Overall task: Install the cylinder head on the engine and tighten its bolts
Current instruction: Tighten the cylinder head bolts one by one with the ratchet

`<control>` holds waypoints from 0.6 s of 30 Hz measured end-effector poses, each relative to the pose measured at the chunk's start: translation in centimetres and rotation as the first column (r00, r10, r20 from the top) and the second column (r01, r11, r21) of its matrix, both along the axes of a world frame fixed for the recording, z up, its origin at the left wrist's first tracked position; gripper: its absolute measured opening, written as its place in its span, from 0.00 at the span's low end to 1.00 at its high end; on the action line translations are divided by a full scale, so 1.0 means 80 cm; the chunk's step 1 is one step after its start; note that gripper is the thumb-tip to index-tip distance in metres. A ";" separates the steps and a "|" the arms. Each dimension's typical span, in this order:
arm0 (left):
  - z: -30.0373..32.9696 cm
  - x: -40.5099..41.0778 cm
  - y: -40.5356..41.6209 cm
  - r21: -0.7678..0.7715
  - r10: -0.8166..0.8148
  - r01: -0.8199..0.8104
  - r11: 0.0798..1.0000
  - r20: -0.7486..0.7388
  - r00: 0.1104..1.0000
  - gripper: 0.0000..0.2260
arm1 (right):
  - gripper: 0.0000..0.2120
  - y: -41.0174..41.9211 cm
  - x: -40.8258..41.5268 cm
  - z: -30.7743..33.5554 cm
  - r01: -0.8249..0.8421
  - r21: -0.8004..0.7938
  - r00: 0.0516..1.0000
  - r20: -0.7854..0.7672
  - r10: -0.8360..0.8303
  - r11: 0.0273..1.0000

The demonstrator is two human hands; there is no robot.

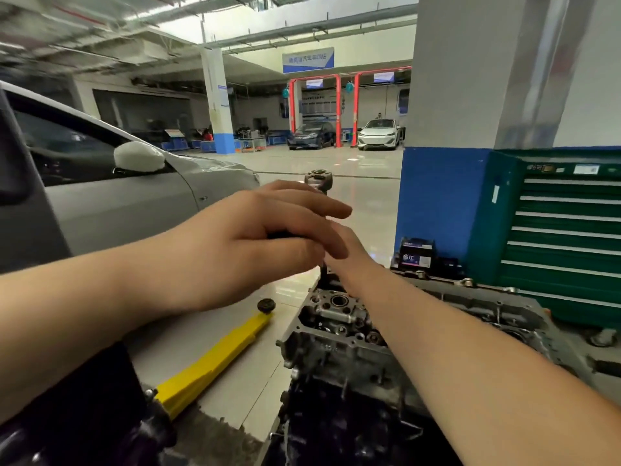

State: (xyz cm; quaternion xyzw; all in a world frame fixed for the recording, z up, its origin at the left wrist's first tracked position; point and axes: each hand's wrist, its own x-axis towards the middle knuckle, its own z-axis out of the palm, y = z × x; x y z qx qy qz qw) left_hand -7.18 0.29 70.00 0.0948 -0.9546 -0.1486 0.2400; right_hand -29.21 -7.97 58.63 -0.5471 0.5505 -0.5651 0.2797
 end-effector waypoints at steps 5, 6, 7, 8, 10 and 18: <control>0.006 0.045 -0.017 0.029 0.127 -0.127 0.991 -0.017 0.992 0.21 | 0.13 -0.007 0.000 -0.004 0.088 0.008 0.996 0.019 -0.089 0.996; 0.004 0.055 -0.020 -0.026 0.166 -0.167 0.986 -0.034 0.985 0.21 | 0.14 -0.008 -0.001 -0.006 0.091 0.020 0.996 0.020 -0.092 0.996; 0.002 0.063 -0.021 -0.133 0.218 -0.223 0.966 -0.051 0.975 0.21 | 0.14 -0.008 0.000 -0.006 0.093 0.030 0.995 0.026 -0.094 0.995; -0.002 0.069 -0.021 -0.257 0.278 -0.285 0.924 -0.062 0.958 0.21 | 0.14 -0.008 -0.001 -0.007 0.097 0.029 0.995 0.029 -0.098 0.995; -0.008 0.075 -0.014 -0.438 0.386 -0.388 0.811 -0.098 0.917 0.21 | 0.14 -0.008 -0.001 -0.010 0.096 0.013 0.995 0.038 -0.096 0.995; -0.005 -0.036 0.006 -0.795 0.790 -0.534 0.288 -0.118 0.602 0.26 | 0.10 -0.008 0.017 -0.012 0.197 -0.016 0.969 0.159 -0.192 0.980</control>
